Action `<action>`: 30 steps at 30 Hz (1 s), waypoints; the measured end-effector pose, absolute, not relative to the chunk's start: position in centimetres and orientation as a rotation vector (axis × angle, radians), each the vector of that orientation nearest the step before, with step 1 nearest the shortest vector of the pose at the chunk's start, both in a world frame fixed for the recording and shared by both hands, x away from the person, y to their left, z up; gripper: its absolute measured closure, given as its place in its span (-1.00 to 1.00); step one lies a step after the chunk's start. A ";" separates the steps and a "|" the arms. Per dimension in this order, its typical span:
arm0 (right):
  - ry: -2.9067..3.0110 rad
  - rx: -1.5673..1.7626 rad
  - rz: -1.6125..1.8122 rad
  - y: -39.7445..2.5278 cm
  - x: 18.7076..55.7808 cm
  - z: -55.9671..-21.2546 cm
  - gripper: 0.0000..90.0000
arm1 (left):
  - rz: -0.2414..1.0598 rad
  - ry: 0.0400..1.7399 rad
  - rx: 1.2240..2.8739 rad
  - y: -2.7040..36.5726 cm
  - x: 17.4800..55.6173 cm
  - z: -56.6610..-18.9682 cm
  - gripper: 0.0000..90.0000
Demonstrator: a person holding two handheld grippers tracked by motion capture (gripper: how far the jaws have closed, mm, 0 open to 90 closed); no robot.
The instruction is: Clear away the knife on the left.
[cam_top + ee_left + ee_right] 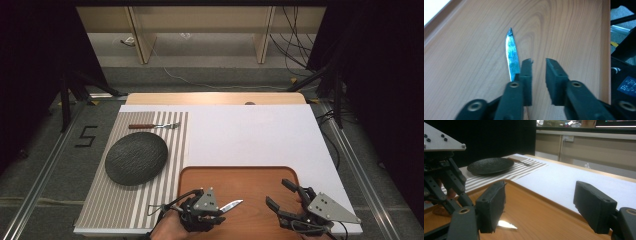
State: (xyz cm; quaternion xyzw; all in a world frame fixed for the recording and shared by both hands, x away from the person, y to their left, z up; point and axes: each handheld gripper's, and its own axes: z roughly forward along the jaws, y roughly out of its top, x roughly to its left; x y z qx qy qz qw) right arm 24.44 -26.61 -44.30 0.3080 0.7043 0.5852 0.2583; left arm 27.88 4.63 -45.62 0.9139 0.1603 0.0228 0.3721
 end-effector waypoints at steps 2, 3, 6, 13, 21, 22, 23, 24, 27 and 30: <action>1.912 0.837 1.585 -26.6 24.5 -44.3 -0.40 | 0.067 0.412 2.360 4.5 27.9 -45.8 0.85; 1.912 0.838 1.585 -26.6 24.4 -44.3 -0.40 | 0.071 0.413 2.370 4.4 27.9 -45.9 0.89; 1.912 0.836 1.584 -26.6 24.4 -44.3 -0.40 | 0.080 0.425 2.384 4.2 27.9 -46.2 0.98; 1.914 0.838 1.584 -26.6 24.5 -44.3 -0.40 | 0.075 0.431 2.416 3.9 28.1 -46.8 0.99; 1.912 0.839 1.586 -26.6 24.5 -44.3 -0.40 | 0.087 0.460 2.429 3.9 28.3 -47.2 0.99; 1.912 0.839 1.586 -26.6 24.5 -44.3 -0.40 | 0.084 0.465 2.429 4.0 28.3 -47.2 0.99; 1.912 0.839 1.585 -26.6 24.5 -44.3 -0.40 | 0.085 0.471 2.431 4.0 28.4 -47.2 0.99; 1.912 0.839 1.585 -26.6 24.5 -44.3 -0.40 | 0.083 0.476 2.432 4.0 28.4 -47.3 0.99; 1.909 0.840 1.589 -26.6 24.5 -44.3 -0.40 | 0.078 0.478 2.436 4.1 28.5 -47.3 0.99; 1.909 0.838 1.588 -26.6 24.4 -44.3 -0.40 | 0.080 0.481 2.440 4.1 28.5 -47.4 0.99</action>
